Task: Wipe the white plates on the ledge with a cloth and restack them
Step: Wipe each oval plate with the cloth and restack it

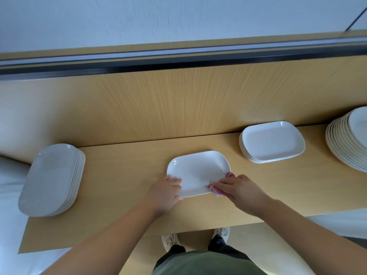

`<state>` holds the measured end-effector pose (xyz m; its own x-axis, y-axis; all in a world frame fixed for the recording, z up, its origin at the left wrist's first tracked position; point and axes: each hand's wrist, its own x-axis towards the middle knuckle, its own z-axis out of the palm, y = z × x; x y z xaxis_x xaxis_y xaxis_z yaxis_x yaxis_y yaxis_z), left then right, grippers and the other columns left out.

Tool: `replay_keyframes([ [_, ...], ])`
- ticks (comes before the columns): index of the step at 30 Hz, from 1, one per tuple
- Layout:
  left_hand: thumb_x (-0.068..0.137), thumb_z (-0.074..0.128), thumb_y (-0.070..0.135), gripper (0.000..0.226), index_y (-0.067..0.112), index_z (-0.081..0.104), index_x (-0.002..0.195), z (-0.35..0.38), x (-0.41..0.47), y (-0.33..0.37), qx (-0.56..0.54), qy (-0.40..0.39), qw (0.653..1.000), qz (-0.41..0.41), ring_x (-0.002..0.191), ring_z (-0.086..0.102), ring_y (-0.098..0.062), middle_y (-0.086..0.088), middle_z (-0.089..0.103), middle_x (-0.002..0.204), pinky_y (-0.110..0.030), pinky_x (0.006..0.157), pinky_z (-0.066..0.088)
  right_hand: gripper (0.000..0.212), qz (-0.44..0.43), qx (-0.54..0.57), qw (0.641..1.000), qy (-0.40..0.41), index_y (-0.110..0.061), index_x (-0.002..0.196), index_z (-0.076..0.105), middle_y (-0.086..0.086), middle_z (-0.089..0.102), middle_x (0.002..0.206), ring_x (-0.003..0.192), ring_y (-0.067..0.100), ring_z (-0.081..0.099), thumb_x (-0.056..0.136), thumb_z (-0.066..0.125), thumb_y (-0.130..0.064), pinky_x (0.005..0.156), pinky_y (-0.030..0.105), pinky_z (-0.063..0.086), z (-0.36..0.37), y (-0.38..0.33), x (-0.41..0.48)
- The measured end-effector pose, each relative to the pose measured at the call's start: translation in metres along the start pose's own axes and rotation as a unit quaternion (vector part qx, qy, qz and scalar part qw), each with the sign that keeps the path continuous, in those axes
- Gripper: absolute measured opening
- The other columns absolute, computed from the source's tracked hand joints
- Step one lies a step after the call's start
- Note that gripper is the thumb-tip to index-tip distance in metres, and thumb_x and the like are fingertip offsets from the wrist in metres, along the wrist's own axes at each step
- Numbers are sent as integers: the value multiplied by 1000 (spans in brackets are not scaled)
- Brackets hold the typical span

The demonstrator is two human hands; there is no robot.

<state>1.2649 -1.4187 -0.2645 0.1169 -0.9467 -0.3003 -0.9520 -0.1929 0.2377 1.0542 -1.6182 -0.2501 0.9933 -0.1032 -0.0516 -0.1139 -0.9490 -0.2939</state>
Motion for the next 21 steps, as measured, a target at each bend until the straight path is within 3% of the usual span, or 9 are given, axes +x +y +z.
replay_keyframes([
  [2, 67, 82, 39, 33, 23, 72, 95, 2, -1, 1, 6, -7, 1000, 11, 104, 66, -12, 3, 69, 116, -28, 98, 46, 34, 3, 9, 999, 37, -28, 125, 64, -17, 68, 108, 86, 15, 64, 94, 58, -17, 61, 27, 41, -10, 2, -3],
  [4, 59, 88, 37, 32, 28, 68, 81, 9, -2, 4, 22, 14, 999, 18, 98, 68, -14, 4, 70, 112, -29, 86, 53, 41, 6, 21, 997, 76, -23, 126, 65, -14, 69, 109, 86, 16, 64, 88, 68, -9, 61, 26, 41, -18, 7, -4],
  [7, 77, 72, 33, 10, 28, 64, 77, 6, -4, 13, 42, 66, 996, 31, 105, 64, -15, 3, 69, 114, -30, 92, 50, 37, 10, 60, 989, 136, -19, 125, 66, -10, 69, 113, 89, 19, 66, 90, 67, -9, 63, 32, 50, -36, 10, -1],
  [10, 88, 40, 30, 28, 26, 67, 83, 1, -4, 17, 12, 106, 994, 17, 107, 50, -11, 6, 69, 108, -26, 98, 34, 29, 5, 91, 980, 178, -17, 124, 66, -9, 69, 113, 88, 25, 65, 96, 58, -17, 67, 37, 53, -58, 10, 1],
  [13, 90, 39, 24, 32, 19, 70, 91, -17, 0, 24, -34, 164, 986, -26, 103, 62, -14, 6, 70, 102, -24, 96, 31, 29, -5, 97, 974, 207, -16, 125, 64, -6, 69, 105, 81, 26, 63, 101, 50, -23, 64, 38, 52, -79, 14, 4],
  [16, 101, 37, 22, 33, 9, 60, 120, -48, 6, 35, -116, 161, 977, -82, 113, 57, -22, 1, 61, 123, -29, 96, 34, 33, -15, 98, 969, 225, -17, 132, 60, -5, 68, 107, 81, 26, 62, 102, 49, -22, 65, 38, 51, -97, 16, 10],
  [17, 103, 35, 24, 32, 9, 54, 125, -58, 7, 37, -126, 147, 976, -103, 111, 54, -24, -1, 58, 122, -32, 90, 37, 33, -21, 99, 967, 232, -17, 133, 60, -6, 68, 112, 82, 25, 63, 102, 49, -20, 66, 38, 51, -103, 15, 12],
  [19, 104, 31, 27, 28, 10, 50, 115, -75, 9, 44, -131, 146, 971, -134, 89, 50, -27, -2, 54, 101, -33, 70, 33, 33, -38, 96, 963, 249, -15, 133, 60, -7, 67, 118, 85, 23, 65, 100, 52, -17, 71, 35, 51, -115, 12, 16],
  [21, 104, 29, 29, 26, 11, 48, 107, -86, 10, 46, -147, 164, 964, -151, 79, 46, -27, -1, 49, 87, -34, 63, 28, 34, -57, 93, 959, 261, -14, 133, 59, -6, 67, 117, 86, 24, 64, 100, 53, -14, 72, 34, 51, -125, 10, 19],
])
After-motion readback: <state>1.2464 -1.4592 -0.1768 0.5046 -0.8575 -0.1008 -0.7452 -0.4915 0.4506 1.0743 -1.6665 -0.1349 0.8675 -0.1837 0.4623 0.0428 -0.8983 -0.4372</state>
